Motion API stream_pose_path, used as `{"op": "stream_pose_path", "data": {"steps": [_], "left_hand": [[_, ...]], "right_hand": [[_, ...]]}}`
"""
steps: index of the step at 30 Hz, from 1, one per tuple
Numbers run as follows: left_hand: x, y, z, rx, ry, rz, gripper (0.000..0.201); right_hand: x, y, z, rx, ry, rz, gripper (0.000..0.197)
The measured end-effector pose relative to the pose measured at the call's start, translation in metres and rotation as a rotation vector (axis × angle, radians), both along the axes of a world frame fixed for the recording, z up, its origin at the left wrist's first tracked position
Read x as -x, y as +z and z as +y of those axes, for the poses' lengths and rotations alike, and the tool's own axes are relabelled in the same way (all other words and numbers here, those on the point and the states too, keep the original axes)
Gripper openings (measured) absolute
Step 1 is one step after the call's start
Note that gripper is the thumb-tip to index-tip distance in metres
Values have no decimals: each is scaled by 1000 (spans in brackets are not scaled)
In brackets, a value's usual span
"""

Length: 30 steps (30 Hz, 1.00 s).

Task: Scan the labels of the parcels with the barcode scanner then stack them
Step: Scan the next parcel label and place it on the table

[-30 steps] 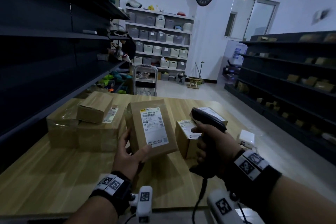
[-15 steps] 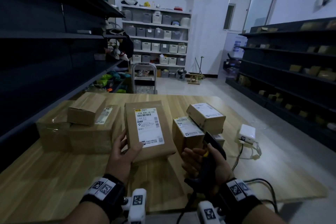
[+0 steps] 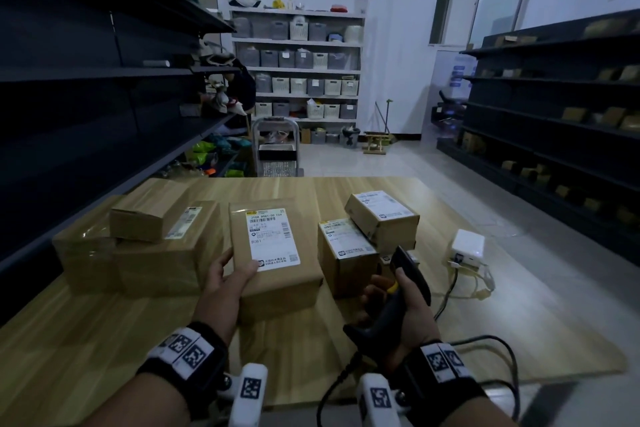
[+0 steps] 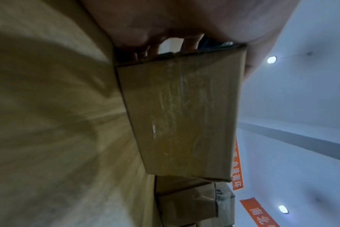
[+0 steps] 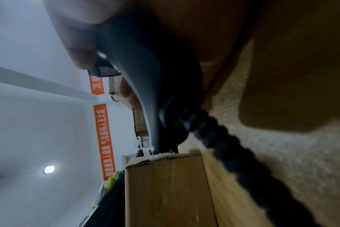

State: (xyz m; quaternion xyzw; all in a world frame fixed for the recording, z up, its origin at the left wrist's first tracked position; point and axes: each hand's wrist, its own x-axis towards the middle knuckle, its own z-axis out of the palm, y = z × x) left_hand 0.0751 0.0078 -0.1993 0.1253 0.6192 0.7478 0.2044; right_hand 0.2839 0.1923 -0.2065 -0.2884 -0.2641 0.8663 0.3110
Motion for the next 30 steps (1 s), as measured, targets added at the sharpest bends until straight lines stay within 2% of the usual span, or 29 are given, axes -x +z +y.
{"op": "stream_pose_path", "data": {"steps": [5,9,10,14,17,30], "left_hand": [[6,10,19,92,0,-7,66],[4,17,35,190,-32,-4,81],[2,18,38,202,-39,3,77],[-5,23,50,264,-34,55,45],[-12,29,59,278,-41,37,37],[-8,30,81,374,-28,146,56]], "right_hand": [[3,-6,4,43,-5,50,52],[5,-9,6,45,4,95,55],[4,-8,5,41,5,98,53],[2,-6,2,39,9,109,49],[3,-3,2,35,10,106,48],[4,-6,4,77,45,126,48]]}}
